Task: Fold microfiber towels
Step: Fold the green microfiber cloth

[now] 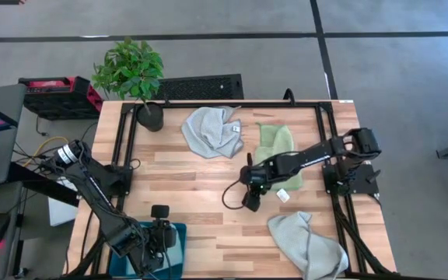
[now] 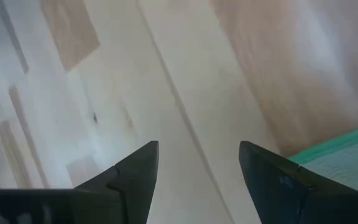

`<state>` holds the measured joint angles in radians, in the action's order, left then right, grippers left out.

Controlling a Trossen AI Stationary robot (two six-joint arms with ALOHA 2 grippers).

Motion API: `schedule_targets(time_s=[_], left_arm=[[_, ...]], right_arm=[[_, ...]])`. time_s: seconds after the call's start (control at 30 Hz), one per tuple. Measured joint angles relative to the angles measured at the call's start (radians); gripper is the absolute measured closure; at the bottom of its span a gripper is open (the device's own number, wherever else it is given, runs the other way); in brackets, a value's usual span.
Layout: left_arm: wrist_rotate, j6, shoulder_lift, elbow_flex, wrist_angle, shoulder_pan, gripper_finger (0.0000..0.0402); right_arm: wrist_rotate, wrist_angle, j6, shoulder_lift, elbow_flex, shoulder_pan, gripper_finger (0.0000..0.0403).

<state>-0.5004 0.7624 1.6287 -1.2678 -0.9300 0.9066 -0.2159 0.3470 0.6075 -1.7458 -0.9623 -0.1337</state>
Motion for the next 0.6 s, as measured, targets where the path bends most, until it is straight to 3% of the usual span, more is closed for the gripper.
schedule_targets(time_s=[0.5,0.6], left_arm=[[0.004,-0.017,0.0,0.0,0.001,-0.027,0.0286],[0.004,-0.018,0.0,0.0,0.001,-0.028,0.0286]], right_arm=[[0.335,0.248,0.183,0.033,-0.003,-0.039,0.0154],[0.348,0.251,0.204,0.004,-0.003,-0.026,0.0154]])
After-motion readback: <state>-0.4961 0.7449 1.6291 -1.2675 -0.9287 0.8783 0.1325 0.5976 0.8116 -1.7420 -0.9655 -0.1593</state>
